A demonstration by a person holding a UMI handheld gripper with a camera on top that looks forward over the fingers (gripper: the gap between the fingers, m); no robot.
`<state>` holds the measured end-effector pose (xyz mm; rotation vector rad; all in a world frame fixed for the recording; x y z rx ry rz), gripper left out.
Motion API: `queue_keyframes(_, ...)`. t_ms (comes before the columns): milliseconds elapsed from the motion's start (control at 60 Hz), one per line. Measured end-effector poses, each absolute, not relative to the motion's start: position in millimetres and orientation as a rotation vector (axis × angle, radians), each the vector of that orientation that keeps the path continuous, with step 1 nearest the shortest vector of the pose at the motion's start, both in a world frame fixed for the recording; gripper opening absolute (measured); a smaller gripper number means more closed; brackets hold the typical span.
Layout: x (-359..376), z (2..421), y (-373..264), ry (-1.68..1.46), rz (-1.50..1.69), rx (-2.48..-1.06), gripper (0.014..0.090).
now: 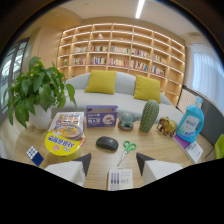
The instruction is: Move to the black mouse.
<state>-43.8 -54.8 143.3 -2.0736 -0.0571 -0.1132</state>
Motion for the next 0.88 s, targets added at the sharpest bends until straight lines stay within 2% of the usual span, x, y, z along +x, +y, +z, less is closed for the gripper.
queue_keyframes(217, -44, 91, 13, -0.032, -0.048, -2.158, 0.0858)
queue_keyframes(433, -46, 47, 41, -0.027, -0.025, -2.224, 0.0859)
queue_keyframes(883, -51, 46, 46, -0.039, -0.014, -2.221, 0.0859)
